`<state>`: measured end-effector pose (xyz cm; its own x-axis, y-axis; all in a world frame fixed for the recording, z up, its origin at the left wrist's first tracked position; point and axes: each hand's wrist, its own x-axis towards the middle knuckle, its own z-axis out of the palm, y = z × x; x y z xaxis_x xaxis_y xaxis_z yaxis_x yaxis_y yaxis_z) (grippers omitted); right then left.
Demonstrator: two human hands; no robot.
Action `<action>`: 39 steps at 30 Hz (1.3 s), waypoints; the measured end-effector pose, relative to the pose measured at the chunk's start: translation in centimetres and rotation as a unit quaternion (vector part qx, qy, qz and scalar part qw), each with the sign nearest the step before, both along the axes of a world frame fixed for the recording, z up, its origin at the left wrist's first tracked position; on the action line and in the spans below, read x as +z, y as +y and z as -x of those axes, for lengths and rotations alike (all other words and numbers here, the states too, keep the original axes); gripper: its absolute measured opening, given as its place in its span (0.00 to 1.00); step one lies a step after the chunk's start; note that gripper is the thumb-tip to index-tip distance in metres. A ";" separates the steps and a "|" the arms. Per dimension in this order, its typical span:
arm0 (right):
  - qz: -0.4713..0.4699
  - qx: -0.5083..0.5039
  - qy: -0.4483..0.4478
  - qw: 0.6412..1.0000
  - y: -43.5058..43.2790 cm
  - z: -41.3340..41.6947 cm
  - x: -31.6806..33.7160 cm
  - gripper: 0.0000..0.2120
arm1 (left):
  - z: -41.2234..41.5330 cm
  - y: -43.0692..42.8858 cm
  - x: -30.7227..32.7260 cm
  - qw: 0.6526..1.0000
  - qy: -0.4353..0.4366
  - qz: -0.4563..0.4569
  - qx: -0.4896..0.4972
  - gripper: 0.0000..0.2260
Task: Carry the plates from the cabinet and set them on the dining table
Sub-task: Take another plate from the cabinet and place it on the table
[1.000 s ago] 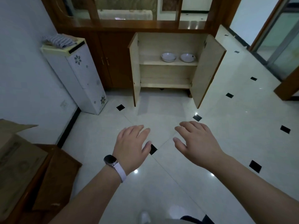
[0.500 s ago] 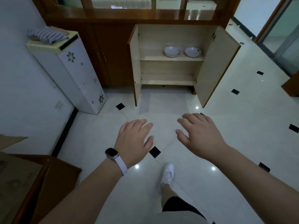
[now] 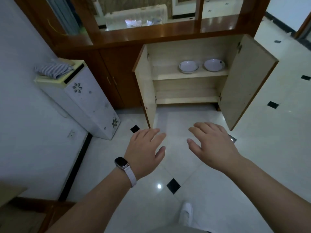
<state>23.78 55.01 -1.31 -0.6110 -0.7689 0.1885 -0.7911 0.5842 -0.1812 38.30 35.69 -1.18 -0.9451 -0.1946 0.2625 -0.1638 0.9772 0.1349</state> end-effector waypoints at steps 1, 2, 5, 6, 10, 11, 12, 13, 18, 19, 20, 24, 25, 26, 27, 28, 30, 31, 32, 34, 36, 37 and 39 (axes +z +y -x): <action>0.005 -0.002 0.000 1.000 -0.4 1.4 0.2 0.18 | 1.6 -0.3 0.2 1.000 0.002 0.006 -0.004 0.17; 0.003 -0.004 -0.003 1.000 -0.9 2.8 0.4 0.18 | 3.1 -0.6 0.4 1.000 0.002 0.010 -0.009 0.17; -0.001 -0.019 -0.014 1.000 -1.6 5.8 0.9 0.19 | 7.1 -1.4 0.8 1.000 0.000 0.010 -0.021 0.17; 0.001 -0.023 -0.018 1.000 -1.7 6.5 0.9 0.20 | 8.2 -1.7 1.0 1.000 0.002 0.010 -0.025 0.17; -0.014 -0.037 -0.015 0.999 -2.3 9.8 0.9 0.20 | 12.5 -3.3 1.3 0.999 -0.003 0.011 -0.044 0.17; -0.015 -0.045 -0.020 0.999 -2.5 10.7 0.9 0.20 | 13.5 -3.8 1.3 0.999 -0.005 0.009 -0.049 0.17; -0.018 -0.053 -0.024 0.998 -2.9 11.5 0.9 0.20 | 14.4 -4.4 1.2 0.999 -0.005 0.008 -0.052 0.18; -0.022 -0.059 -0.027 0.998 -3.3 12.3 0.9 0.21 | 15.3 -4.9 1.0 0.998 -0.004 0.009 -0.056 0.18; -0.056 -0.064 -0.030 0.996 -6.8 15.8 0.0 0.20 | 20.1 -9.1 -0.8 0.997 0.001 -0.014 -0.072 0.17; -0.063 -0.067 -0.029 0.995 -7.7 16.8 -0.2 0.20 | 21.2 -10.1 -1.1 0.997 0.005 -0.019 -0.075 0.17; -0.072 -0.072 -0.026 0.994 -8.7 17.9 -0.3 0.20 | 22.3 -11.1 -1.4 0.996 0.009 -0.022 -0.081 0.17; -0.079 -0.096 -0.019 0.992 -13.6 22.6 -0.5 0.19 | 27.4 -16.2 -2.5 0.994 0.004 -0.044 -0.101 0.18; -0.074 -0.100 -0.018 0.992 -15.0 23.7 -0.5 0.19 | 28.7 -17.7 -2.5 0.994 0.002 -0.050 -0.100 0.19; -0.072 -0.101 -0.013 0.992 -16.5 24.8 -0.5 0.18 | 30.0 -19.2 -2.5 0.994 0.001 -0.053 -0.098 0.18; -0.072 -0.100 -0.008 0.992 -17.9 26.0 -0.5 0.19 | 31.3 -20.8 -2.5 0.994 0.000 -0.054 -0.096 0.18; -0.072 -0.101 -0.005 0.992 -19.4 27.2 -0.5 0.19 | 32.6 -22.3 -2.6 0.994 0.003 -0.052 -0.097 0.17; -0.064 -0.112 -0.004 0.992 -22.0 29.2 -0.3 0.21 | 34.7 -25.0 -2.7 0.993 0.004 -0.053 -0.104 0.16; -0.059 -0.120 -0.002 0.991 -23.1 30.0 -0.2 0.22 | 35.6 -26.3 -2.7 0.993 0.001 -0.052 -0.107 0.16; -0.055 -0.125 0.001 0.991 -24.2 30.8 -0.1 0.22 | 36.5 -27.5 -2.6 0.993 -0.002 -0.048 -0.110 0.16; -0.060 -0.124 -0.002 0.991 -25.9 32.2 -0.1 0.22 | 38.2 -29.5 -2.5 0.993 -0.013 -0.044 -0.108 0.17; -0.067 -0.125 -0.007 0.990 -26.9 33.4 -0.2 0.22 | 39.5 -30.8 -2.4 0.993 -0.019 -0.044 -0.106 0.18; -0.070 -0.128 -0.009 0.989 -27.4 33.8 -0.1 0.22 | 40.1 -31.3 -2.4 0.993 -0.018 -0.045 -0.107 0.18; -0.075 -0.136 -0.010 0.988 -28.3 35.0 0.2 0.23 | 41.2 -32.3 -2.4 0.993 -0.015 -0.041 -0.111 0.17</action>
